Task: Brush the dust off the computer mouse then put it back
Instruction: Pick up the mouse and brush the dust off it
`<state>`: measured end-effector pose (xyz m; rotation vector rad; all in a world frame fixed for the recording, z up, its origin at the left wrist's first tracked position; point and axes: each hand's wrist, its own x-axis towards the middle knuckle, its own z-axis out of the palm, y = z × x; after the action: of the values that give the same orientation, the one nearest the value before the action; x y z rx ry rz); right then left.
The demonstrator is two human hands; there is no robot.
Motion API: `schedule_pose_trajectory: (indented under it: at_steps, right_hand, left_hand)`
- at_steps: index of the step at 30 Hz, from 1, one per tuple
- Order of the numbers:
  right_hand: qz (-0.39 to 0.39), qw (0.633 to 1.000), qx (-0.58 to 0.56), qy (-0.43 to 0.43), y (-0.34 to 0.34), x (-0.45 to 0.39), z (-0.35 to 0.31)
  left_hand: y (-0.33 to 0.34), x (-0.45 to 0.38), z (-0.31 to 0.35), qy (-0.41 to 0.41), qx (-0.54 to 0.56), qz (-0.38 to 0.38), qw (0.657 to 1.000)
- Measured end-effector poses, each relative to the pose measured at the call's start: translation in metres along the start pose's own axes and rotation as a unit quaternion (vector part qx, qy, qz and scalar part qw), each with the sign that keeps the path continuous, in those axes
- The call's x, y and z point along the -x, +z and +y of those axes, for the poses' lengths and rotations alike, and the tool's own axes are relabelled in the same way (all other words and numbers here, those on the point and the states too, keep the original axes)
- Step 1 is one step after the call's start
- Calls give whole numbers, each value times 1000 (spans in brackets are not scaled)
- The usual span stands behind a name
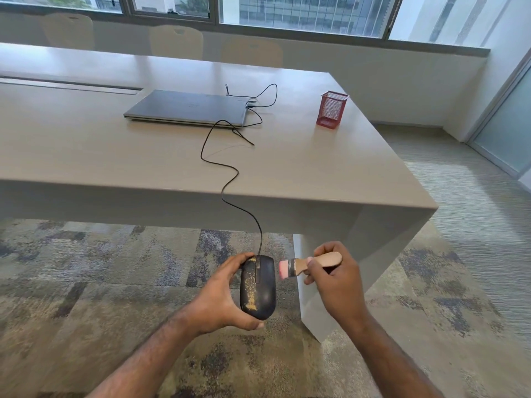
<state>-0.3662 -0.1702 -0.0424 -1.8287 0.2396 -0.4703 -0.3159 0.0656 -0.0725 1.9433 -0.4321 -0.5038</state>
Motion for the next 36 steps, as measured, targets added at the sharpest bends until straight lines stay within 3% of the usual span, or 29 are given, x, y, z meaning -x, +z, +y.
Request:
schedule_pose_trajectory:
  at_steps: [3,7,10,14,19,27,36]
  right_hand:
    - [1,998,-34,55,4,0,1]
    - [-55,989,-59,125,11,2,4]
    - [-43,992,-50,111,11,4,3]
    - [27,998,-22,50,2,0,-7]
    - [64,992,-106,-6,-5,-4,-33]
    - [-100,982,-159,-30,6,17,-50]
    - [-125,987,-60,-82,13,20,-42]
  left_hand:
    - [1,0,2,10,1,-2,1000]
    - [3,-1,2,32,-7,-8,999]
    - [4,-1,2,29,-12,-2,1000]
    - [4,-1,3,20,-13,9,1000]
    - [7,-3,3,11,-29,23,999]
    - [9,-8,2,8,-39,36,999]
    - [10,-10,3,23,-50,43,998]
